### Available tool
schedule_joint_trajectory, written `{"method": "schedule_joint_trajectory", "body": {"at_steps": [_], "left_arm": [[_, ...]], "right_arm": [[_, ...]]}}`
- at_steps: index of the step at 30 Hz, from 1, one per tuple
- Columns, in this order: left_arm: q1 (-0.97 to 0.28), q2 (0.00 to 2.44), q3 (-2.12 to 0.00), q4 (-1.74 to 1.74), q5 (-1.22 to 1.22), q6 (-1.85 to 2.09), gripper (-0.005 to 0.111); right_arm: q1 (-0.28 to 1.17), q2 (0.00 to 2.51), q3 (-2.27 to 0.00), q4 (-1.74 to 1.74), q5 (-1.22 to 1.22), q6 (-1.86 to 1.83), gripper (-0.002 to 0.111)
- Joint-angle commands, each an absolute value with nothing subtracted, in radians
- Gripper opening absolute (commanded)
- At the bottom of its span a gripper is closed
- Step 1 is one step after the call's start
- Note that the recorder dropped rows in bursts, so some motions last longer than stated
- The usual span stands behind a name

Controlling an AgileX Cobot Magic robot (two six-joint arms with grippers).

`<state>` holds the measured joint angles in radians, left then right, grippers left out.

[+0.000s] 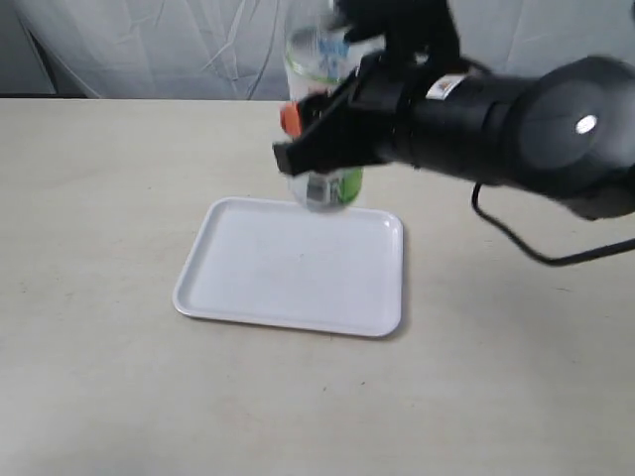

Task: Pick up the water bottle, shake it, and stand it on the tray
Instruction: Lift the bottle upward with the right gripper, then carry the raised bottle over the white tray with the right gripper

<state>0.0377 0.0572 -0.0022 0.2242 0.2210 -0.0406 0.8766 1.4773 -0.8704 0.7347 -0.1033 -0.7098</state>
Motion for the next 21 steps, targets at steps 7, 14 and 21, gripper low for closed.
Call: {"method": "schedule_joint_trajectory", "body": {"at_steps": [7,14,21], "left_arm": [[0.038,0.053,0.000,0.225,0.208,-0.045,0.000],[0.038,0.053,0.000,0.225,0.208,-0.045,0.000],[0.038,0.053,0.000,0.225,0.208,-0.045,0.000]], "right_arm": [[0.875,1.373,-0.913,0.742,-0.131,-0.707,-0.001],[0.875,1.520,-0.841,0.750,-0.027,-0.703,-0.001],[0.878,1.386,-0.932,0.746,-0.096,-0.707,-0.001]]}}
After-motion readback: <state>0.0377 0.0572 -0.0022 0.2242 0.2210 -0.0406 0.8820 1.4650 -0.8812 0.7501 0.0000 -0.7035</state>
